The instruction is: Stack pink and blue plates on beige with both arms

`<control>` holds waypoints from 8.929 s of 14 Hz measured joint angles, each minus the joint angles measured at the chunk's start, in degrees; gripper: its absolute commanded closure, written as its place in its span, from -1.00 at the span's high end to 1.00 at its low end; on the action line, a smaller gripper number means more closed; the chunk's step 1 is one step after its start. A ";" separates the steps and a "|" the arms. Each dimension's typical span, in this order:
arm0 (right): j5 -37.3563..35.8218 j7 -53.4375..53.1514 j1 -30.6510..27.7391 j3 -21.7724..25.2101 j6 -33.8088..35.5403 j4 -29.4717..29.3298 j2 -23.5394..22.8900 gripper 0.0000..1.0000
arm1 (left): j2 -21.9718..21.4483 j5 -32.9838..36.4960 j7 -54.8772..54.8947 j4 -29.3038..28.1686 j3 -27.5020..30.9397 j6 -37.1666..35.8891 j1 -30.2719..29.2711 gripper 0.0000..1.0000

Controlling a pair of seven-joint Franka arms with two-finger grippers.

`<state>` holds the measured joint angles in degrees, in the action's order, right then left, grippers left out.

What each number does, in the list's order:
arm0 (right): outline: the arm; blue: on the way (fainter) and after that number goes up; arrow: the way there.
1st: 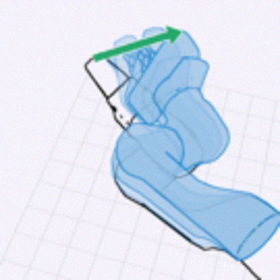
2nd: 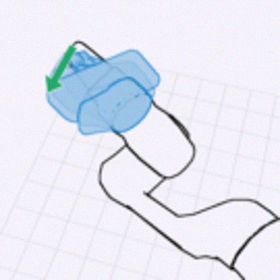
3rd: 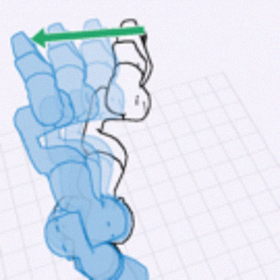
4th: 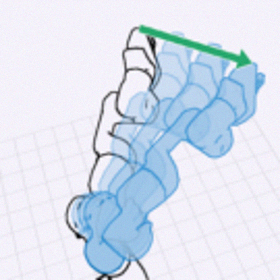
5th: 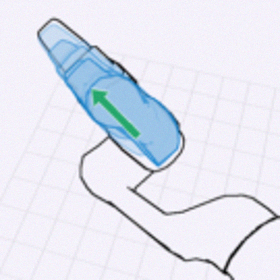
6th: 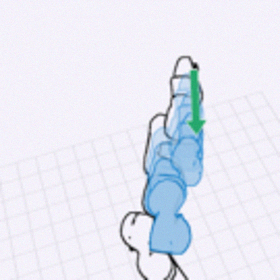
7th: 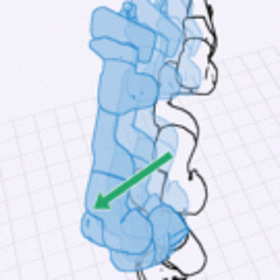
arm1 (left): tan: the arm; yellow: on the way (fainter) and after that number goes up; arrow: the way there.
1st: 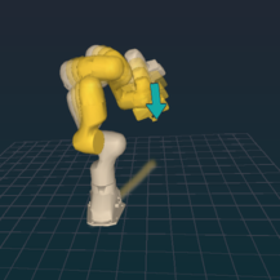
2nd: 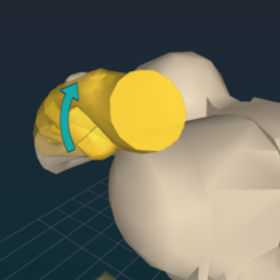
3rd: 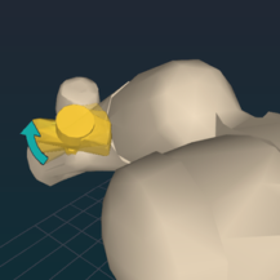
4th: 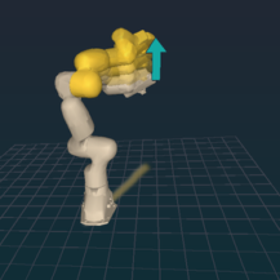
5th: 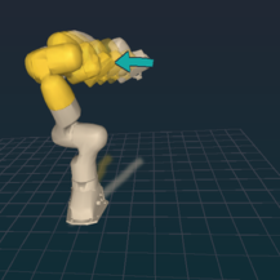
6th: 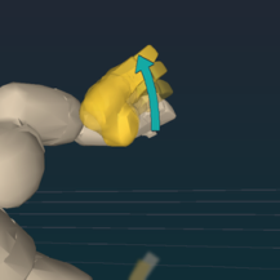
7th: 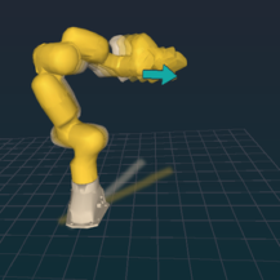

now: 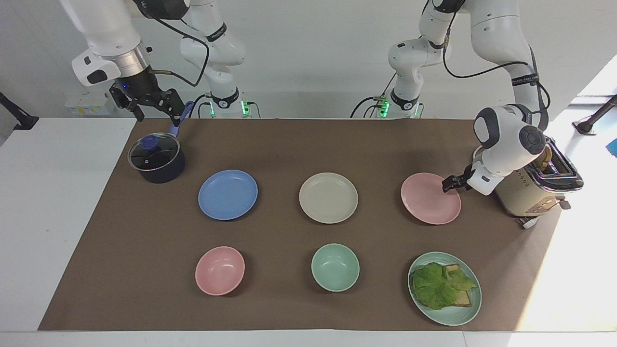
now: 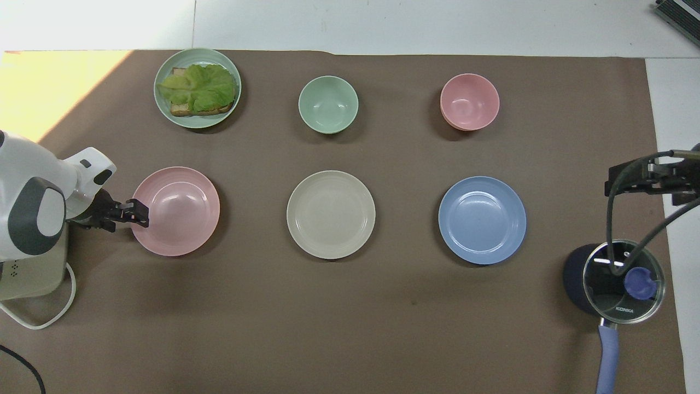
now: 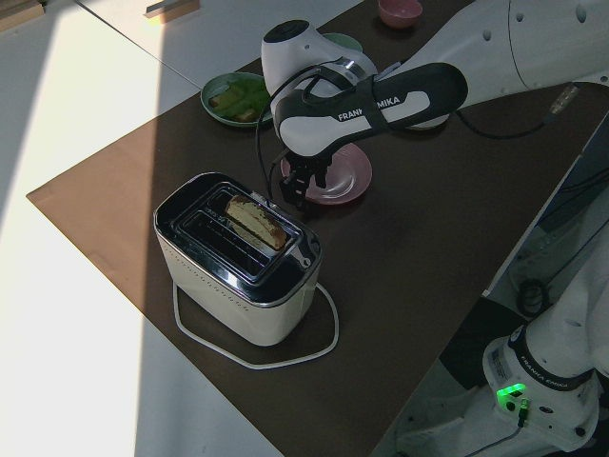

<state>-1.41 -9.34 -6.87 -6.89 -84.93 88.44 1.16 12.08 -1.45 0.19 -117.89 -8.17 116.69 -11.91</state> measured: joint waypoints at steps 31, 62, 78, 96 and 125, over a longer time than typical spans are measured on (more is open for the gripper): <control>0.00 -0.03 -0.01 0.00 0.00 0.00 0.00 1.00 | 0.30 -11.42 -32.98 4.97 -4.51 2.92 26.47 1.00; 19.46 17.14 -2.41 0.46 -55.80 43.67 -6.54 0.08 | -12.88 -1.34 -6.96 27.09 -1.42 -25.35 5.79 1.00; 23.92 3.11 6.45 -0.34 -45.96 33.79 -1.99 -1.00 | -12.88 -1.31 -6.79 27.07 4.97 -25.36 10.27 1.00; 23.92 -22.73 29.66 0.04 -62.43 32.98 -13.63 1.00 | -12.99 -1.31 -6.79 27.07 7.80 -28.62 12.65 1.00; 0.02 -2.32 0.59 0.18 -1.04 0.85 1.66 1.00 | -13.00 -1.31 -6.79 27.07 7.78 -28.66 12.65 1.00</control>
<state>-1.39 -11.66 -6.29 -6.71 -85.97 89.30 2.83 -0.92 -2.76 -6.60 -90.82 -0.39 88.03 0.74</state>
